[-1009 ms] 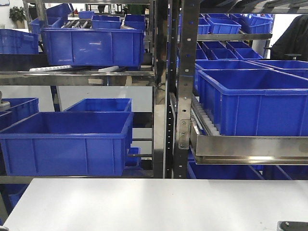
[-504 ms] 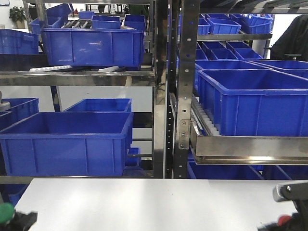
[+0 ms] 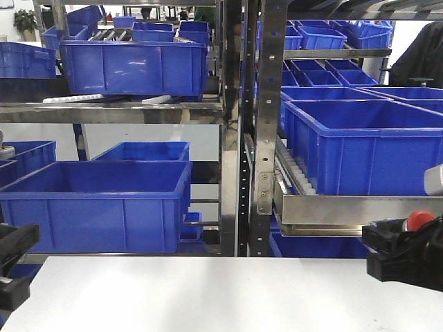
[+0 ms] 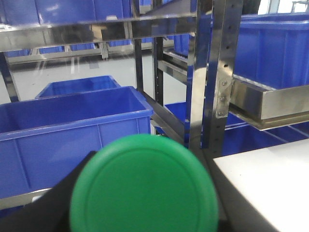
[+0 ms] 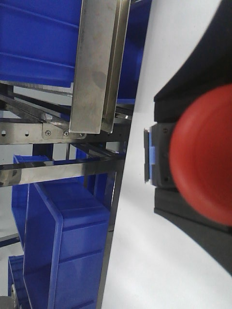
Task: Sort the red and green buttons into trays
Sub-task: 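Lift both held buttons up off the table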
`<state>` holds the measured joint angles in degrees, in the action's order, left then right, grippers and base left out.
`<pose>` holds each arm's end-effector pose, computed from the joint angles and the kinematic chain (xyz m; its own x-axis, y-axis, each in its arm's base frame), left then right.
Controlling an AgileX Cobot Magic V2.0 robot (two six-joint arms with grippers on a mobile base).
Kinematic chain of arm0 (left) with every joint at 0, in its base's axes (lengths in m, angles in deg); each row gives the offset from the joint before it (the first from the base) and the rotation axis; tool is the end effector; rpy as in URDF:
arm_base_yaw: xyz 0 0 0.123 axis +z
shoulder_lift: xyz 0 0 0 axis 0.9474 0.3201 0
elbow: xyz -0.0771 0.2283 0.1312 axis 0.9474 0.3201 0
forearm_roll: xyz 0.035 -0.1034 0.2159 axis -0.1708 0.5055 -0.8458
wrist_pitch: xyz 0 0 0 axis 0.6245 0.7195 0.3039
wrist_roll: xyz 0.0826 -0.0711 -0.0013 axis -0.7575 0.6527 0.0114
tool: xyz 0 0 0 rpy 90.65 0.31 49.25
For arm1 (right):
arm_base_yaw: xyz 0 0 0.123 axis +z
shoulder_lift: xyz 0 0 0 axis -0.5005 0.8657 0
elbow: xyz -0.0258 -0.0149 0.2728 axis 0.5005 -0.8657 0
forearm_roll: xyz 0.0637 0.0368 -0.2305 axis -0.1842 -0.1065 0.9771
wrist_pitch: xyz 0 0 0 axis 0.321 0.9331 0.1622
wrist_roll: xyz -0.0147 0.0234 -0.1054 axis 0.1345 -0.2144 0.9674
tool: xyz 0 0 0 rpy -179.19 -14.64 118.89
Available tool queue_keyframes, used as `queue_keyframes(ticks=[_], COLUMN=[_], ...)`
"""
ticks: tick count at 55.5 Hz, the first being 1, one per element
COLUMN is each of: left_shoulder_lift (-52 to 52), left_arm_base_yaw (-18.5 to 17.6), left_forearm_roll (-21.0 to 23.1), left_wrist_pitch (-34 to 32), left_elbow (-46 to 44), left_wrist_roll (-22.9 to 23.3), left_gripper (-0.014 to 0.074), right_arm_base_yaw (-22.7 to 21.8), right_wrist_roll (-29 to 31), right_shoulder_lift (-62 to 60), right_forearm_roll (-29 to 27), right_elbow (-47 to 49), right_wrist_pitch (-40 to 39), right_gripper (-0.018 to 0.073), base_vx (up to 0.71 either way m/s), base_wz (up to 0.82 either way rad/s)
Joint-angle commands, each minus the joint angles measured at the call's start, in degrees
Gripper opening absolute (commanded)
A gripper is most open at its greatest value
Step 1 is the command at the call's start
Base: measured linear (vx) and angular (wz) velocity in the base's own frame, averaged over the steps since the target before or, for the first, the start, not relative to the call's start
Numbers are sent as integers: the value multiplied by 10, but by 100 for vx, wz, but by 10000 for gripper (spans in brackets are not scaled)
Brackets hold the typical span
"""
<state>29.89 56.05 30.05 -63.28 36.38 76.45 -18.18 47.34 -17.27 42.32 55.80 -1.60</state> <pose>0.1986 -0.0541 0.3276 -0.1417 0.0427 -0.9890 0.2641 0.9645 0.0038 0.2274 0.0521 0.3366 -0.3818 -0.0335 -0.9236 -0.2234 0.9730 0.0571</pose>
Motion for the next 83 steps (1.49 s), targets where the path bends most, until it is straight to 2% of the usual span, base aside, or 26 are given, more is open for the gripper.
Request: queue_keyframes(ticks=[1,15,83], left_shoulder_lift=[-29,-126,-125], left_arm_base_yaw=[-4,-4,-4], left_forearm_roll=[5,6,6], left_wrist_pitch=[-20,14,20], left_elbow=[-20,-20,-20], left_wrist_roll=[6,6,5], left_gripper=[3,3,3], right_arm_base_yaw=[1,1,0], right_wrist_roll=[6,7,6], right_shoulder_lift=[-23,-95,-95], right_forearm_roll=[3,3,3], right_elbow=[23,23,23], right_wrist_pitch=[-24,-5,-6], right_gripper=[-10,-9,-9], base_vx=[0,0,0], base_wz=[0,0,0])
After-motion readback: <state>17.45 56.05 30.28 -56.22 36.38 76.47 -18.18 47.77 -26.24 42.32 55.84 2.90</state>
